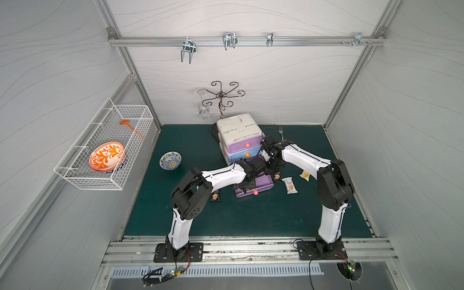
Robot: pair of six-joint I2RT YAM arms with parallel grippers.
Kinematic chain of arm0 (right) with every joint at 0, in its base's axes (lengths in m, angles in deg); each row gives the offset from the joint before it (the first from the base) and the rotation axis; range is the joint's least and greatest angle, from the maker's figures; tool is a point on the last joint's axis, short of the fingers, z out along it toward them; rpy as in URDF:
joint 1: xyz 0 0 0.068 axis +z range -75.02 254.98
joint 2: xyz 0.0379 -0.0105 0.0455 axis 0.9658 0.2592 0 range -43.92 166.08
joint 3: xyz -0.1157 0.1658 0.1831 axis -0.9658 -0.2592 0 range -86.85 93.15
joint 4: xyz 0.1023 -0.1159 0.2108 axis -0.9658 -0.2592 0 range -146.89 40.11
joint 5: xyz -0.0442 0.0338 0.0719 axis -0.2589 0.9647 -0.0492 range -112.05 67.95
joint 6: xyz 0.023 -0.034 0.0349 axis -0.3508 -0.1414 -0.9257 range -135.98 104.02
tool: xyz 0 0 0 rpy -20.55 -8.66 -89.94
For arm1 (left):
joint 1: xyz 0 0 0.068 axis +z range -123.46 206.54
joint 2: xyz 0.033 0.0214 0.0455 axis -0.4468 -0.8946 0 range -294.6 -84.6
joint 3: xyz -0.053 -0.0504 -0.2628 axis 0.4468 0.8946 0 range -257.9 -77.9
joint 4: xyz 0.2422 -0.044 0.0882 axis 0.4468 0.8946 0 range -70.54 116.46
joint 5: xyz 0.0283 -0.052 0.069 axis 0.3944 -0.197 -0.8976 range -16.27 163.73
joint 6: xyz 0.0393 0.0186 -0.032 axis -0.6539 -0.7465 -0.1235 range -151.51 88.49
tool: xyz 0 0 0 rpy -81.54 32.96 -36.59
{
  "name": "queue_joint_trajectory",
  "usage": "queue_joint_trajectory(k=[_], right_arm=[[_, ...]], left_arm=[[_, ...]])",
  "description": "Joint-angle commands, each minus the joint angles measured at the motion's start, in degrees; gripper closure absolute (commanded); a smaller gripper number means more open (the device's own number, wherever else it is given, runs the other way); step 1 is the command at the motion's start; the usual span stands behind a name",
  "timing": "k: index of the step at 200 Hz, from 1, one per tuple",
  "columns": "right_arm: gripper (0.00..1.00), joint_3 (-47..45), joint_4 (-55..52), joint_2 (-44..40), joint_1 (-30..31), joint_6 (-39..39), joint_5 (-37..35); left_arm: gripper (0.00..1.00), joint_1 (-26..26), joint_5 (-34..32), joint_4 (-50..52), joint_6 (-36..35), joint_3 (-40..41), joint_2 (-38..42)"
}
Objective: Take the cookies out of the drawer
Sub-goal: Pick up the cookie from the drawer.
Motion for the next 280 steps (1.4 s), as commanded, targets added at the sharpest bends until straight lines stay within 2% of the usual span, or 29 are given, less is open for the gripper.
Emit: queue_joint_trajectory(k=[1, 71, 105, 147, 209, 280], right_arm=[[0.96, 2.21, 5.93, 0.93, 0.30, 1.19, 1.61], [0.95, 1.26, 7.00, 2.10, -0.14, -0.52, 2.02], [0.85, -0.35, 7.81, 2.10, -0.23, -0.57, 2.17], [0.88, -0.81, 8.29, 2.24, -0.58, -0.93, 2.54], [0.92, -0.96, 9.39, 2.28, -0.58, -1.13, 1.97], [0.94, -0.83, 9.97, 2.37, -0.63, -1.27, 1.75]], left_arm=[[0.29, 0.21, 0.42, -0.10, -0.64, -1.14, -1.24], [0.29, 0.48, 0.54, -0.19, -0.71, -1.75, -2.06], [0.27, 0.66, 1.09, -0.13, -1.28, -2.39, -3.20], [0.22, 1.19, 1.06, 3.05, -1.05, -5.49, -6.54], [0.22, 1.28, 2.41, 5.06, -1.46, -7.07, -9.38], [0.30, 1.33, 4.17, 7.34, -3.17, -8.19, -11.72]])
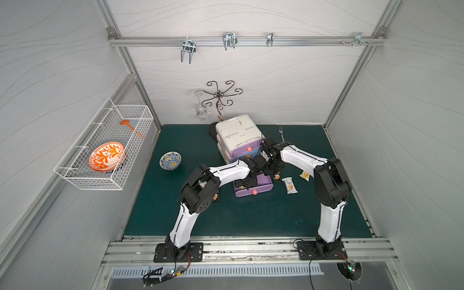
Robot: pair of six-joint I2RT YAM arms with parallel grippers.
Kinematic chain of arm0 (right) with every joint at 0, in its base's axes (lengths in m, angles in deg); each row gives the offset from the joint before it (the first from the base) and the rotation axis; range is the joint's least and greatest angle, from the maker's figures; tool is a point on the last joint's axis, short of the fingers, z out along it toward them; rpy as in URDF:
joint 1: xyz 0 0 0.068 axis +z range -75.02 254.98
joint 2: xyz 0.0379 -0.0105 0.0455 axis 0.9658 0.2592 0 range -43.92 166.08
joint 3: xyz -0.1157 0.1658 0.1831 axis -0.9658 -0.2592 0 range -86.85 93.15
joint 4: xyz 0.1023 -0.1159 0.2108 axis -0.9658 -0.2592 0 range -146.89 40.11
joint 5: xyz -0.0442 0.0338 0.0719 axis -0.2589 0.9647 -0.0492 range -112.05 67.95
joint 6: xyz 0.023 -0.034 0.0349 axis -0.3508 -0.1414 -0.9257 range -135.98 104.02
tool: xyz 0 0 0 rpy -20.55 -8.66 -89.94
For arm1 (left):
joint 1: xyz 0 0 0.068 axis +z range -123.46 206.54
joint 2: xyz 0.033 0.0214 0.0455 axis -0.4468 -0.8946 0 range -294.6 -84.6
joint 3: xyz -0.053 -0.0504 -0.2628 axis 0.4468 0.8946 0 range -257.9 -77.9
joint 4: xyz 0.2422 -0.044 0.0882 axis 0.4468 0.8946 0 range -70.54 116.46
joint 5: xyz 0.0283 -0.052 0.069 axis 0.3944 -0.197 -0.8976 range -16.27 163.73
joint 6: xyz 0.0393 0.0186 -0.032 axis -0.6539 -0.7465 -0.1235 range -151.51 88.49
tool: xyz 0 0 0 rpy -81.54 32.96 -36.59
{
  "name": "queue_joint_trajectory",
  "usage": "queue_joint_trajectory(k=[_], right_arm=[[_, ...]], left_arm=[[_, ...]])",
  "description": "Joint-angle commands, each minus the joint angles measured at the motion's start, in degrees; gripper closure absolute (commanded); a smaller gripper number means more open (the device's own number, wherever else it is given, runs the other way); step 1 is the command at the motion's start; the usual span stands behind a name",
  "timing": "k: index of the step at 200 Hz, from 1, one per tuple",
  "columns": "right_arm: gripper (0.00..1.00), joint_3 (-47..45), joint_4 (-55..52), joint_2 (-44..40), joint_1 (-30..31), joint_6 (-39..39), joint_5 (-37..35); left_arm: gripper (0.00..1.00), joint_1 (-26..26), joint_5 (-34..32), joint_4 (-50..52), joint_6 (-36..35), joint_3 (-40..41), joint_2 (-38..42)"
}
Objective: Take the cookies out of the drawer
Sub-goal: Pick up the cookie from the drawer.
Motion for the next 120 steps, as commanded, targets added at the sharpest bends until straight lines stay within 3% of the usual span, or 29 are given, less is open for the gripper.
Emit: queue_joint_trajectory(k=[1, 30, 62, 86, 120], right_arm=[[0.95, 0.77, 7.19, 0.47, 0.03, -0.07, 1.14], [0.95, 0.90, 7.23, 0.47, -0.01, -0.16, 1.33], [0.95, 0.83, 7.27, 0.56, 0.02, -0.14, 1.33], [0.95, 0.98, 7.36, 0.60, 0.05, -0.15, 1.31], [0.95, 1.13, 7.45, 0.56, 0.02, -0.08, 1.14]], left_arm=[[0.30, 0.14, 1.68, 3.18, -2.48, -0.41, -3.86], [0.39, 0.16, 1.85, 2.89, -2.28, -0.42, -4.39], [0.57, 0.15, 0.87, 2.18, -2.03, -0.32, -3.70], [0.63, 0.25, 0.22, 2.11, -2.46, -1.03, -2.52], [0.64, 0.59, -0.04, 2.14, -2.55, -2.39, 0.68]])
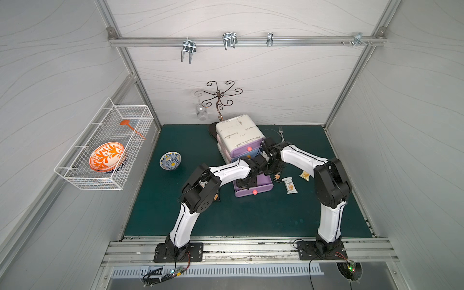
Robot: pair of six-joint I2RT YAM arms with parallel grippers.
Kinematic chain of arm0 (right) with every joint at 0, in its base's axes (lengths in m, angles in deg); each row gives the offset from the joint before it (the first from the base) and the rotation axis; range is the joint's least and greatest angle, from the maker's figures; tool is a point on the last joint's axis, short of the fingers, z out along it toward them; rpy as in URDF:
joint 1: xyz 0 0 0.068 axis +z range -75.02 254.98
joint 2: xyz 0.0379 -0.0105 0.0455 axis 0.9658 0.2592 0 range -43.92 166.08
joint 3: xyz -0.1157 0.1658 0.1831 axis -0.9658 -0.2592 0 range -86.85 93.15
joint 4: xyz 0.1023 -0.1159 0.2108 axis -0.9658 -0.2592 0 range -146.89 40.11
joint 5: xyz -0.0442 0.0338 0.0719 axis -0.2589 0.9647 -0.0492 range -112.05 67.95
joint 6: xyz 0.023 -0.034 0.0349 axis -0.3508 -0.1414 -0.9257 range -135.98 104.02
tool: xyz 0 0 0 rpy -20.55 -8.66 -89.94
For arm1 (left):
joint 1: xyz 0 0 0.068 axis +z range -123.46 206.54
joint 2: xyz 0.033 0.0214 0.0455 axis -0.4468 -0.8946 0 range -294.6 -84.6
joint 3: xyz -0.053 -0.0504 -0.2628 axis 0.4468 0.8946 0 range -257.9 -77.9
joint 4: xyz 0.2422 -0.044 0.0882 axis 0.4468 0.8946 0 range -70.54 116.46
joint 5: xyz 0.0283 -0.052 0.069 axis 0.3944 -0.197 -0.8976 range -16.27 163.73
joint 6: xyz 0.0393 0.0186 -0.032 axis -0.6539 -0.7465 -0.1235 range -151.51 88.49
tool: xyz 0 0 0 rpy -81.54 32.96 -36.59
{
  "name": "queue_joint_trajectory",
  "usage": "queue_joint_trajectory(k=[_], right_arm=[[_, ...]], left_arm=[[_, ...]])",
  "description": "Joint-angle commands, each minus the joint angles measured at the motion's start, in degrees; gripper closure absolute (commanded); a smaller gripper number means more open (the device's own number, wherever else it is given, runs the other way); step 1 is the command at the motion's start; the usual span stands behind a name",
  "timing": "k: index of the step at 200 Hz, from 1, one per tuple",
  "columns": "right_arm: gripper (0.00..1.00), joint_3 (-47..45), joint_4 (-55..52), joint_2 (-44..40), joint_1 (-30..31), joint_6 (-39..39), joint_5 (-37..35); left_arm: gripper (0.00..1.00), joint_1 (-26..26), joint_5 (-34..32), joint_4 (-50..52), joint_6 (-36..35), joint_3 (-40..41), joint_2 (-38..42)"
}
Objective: Take the cookies out of the drawer
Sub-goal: Pick up the cookie from the drawer, then place the cookie at the center of the board.
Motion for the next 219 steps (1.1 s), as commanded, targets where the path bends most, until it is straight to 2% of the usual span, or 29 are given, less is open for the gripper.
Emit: queue_joint_trajectory(k=[1, 50, 121, 172, 219], right_arm=[[0.95, 1.10, 7.43, 0.65, 0.06, 0.12, 1.09], [0.95, 1.32, 7.30, 0.78, 0.03, 0.35, 0.96], [0.95, 1.95, 7.21, 1.18, 0.07, 0.54, 0.33], [0.95, 2.28, 7.56, 1.31, 0.07, 1.14, 0.16], [0.95, 2.38, 8.29, 1.53, 0.06, 2.39, 0.34]], left_arm=[[0.64, 0.53, -0.46, 1.14, -2.62, -1.69, 1.02], [0.64, 1.19, -1.57, 3.14, -3.48, -5.35, 6.65], [0.64, 2.68, -1.30, 6.62, -3.24, -4.73, 15.64], [0.63, 2.63, 2.20, 6.97, -3.03, 1.27, 23.04], [0.64, 2.53, 2.85, 6.53, -0.77, 11.90, 31.14]])
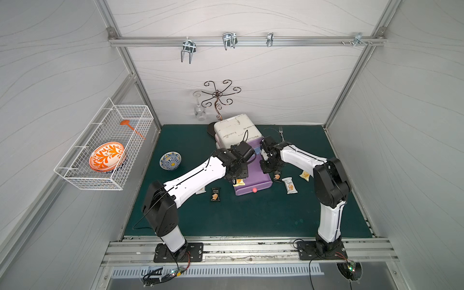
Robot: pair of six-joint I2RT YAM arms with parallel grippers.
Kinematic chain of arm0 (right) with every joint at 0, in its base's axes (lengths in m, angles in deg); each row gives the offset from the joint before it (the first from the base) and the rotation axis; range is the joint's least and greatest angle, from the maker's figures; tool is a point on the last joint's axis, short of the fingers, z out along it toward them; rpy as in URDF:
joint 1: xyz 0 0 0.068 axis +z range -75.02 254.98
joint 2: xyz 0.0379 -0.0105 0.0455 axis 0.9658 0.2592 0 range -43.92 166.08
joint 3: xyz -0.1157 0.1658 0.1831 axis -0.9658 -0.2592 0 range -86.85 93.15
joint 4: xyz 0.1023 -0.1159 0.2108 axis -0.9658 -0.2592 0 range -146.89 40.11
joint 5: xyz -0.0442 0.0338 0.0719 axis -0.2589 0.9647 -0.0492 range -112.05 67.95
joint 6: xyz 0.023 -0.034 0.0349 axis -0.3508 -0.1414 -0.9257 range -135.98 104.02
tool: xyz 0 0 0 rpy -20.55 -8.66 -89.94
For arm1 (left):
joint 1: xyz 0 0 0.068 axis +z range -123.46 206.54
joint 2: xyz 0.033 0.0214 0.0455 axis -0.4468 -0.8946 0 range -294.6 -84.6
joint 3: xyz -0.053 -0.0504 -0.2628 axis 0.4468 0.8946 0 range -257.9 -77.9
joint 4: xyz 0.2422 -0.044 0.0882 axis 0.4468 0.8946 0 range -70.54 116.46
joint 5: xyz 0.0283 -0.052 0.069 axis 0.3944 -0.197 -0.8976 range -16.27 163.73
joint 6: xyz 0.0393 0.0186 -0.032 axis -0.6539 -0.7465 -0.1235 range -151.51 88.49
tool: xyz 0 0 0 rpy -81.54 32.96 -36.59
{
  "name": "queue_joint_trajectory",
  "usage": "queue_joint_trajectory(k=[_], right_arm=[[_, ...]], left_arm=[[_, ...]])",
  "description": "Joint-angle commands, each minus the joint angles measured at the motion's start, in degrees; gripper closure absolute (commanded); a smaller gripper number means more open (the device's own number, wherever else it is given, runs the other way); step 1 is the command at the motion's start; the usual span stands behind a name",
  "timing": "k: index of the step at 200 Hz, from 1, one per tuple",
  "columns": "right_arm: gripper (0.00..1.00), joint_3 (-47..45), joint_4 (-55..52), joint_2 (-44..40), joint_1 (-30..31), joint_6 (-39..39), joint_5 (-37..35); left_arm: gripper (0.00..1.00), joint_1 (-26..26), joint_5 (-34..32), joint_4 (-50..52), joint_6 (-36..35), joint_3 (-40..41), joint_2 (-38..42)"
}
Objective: Take the cookies out of the drawer
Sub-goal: Place the cookie at the center of the board.
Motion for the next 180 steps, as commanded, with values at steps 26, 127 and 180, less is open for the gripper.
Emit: queue_joint_trajectory(k=[26, 127, 180], right_arm=[[0.95, 1.99, 5.25, 0.91, 0.08, 2.79, 0.60], [0.95, 3.42, 5.95, 0.88, -0.43, 4.67, -0.09], [0.95, 4.39, 5.70, 1.66, -0.43, 4.89, 0.20]], left_arm=[[0.64, 0.23, -0.85, 0.45, 2.69, 9.88, 7.24], [0.65, 0.45, -1.20, -8.73, 9.07, 26.74, 7.84], [0.38, 1.00, -0.99, -14.51, 9.59, 27.19, 3.14]])
